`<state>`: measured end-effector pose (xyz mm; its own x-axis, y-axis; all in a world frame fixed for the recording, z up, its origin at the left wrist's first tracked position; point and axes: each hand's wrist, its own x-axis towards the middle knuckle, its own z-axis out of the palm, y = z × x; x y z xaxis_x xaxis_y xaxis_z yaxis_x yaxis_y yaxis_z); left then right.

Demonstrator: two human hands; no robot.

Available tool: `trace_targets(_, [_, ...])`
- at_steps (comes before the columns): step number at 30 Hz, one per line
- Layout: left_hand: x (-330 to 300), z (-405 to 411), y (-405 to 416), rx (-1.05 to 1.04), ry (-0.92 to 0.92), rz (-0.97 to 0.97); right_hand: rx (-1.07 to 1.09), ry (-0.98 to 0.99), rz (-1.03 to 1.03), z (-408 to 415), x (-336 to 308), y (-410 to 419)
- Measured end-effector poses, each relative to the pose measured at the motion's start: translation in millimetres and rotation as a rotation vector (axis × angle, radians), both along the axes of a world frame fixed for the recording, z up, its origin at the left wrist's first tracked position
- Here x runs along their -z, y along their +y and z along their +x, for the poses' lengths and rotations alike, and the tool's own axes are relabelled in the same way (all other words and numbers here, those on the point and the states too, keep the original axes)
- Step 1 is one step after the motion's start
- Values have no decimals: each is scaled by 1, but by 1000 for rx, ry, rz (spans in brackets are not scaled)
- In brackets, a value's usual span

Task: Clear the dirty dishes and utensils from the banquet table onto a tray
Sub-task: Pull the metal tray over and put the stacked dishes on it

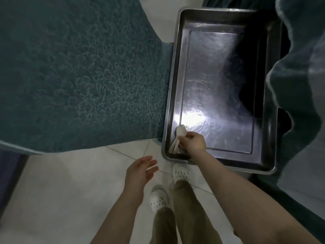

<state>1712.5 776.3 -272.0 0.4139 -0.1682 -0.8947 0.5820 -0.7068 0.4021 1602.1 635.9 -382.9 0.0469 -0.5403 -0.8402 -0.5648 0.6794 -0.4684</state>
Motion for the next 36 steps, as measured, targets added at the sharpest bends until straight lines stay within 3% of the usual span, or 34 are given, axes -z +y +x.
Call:
trace_targets(8, [10, 0, -17, 105, -4, 9, 189, -132, 98, -78, -29, 17])
trace_targets(13, [23, -6, -28, 200, 7, 33, 608, -86, 411, -167, -19, 44])
trace_targets(21, [17, -11, -27, 219, -5, -21, 1130, -385, 416, -157, 5, 22])
trace_targets(27, [-9, -11, -2, 236, -22, -49, 1064, -370, 363, -152, -24, 38])
trace_targets(36, [-68, -5, 45, 320, -86, -213, 1105, -424, 282, -155, -126, 102])
